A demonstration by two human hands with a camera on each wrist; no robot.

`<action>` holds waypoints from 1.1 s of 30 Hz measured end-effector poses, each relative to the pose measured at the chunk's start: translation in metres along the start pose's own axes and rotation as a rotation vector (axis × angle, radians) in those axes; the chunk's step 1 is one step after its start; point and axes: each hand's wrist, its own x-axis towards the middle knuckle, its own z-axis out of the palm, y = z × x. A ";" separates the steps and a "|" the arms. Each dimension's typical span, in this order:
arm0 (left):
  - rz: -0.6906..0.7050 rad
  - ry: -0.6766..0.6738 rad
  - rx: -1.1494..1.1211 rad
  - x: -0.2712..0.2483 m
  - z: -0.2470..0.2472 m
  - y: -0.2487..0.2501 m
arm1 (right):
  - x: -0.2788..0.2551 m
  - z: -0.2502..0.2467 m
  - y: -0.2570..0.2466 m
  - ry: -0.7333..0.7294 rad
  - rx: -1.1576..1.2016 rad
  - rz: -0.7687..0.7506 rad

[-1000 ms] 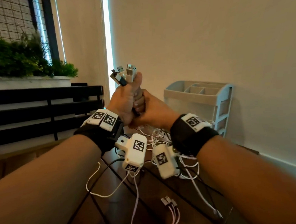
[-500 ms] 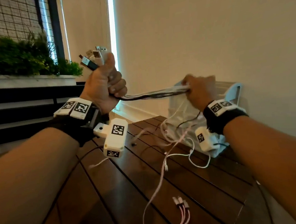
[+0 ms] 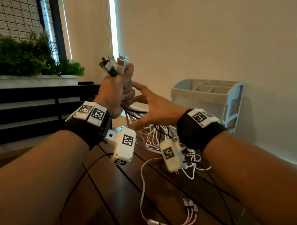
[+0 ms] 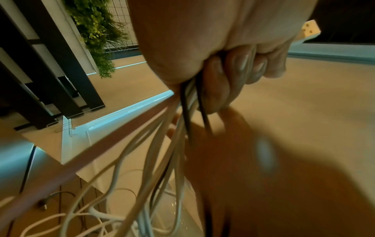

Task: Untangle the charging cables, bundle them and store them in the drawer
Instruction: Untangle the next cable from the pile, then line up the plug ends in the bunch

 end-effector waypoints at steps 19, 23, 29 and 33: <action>-0.276 0.045 0.519 -0.016 -0.054 -0.018 | -0.007 -0.015 0.069 -0.009 -0.819 0.178; -0.201 0.062 0.882 -0.004 -0.029 -0.017 | 0.014 -0.028 0.039 0.058 -1.063 0.126; -0.157 -0.126 0.964 0.000 0.011 -0.008 | 0.027 -0.028 0.000 0.143 -0.965 0.070; -0.240 -0.081 1.016 0.000 0.015 -0.019 | 0.032 -0.016 0.010 0.151 -0.823 0.073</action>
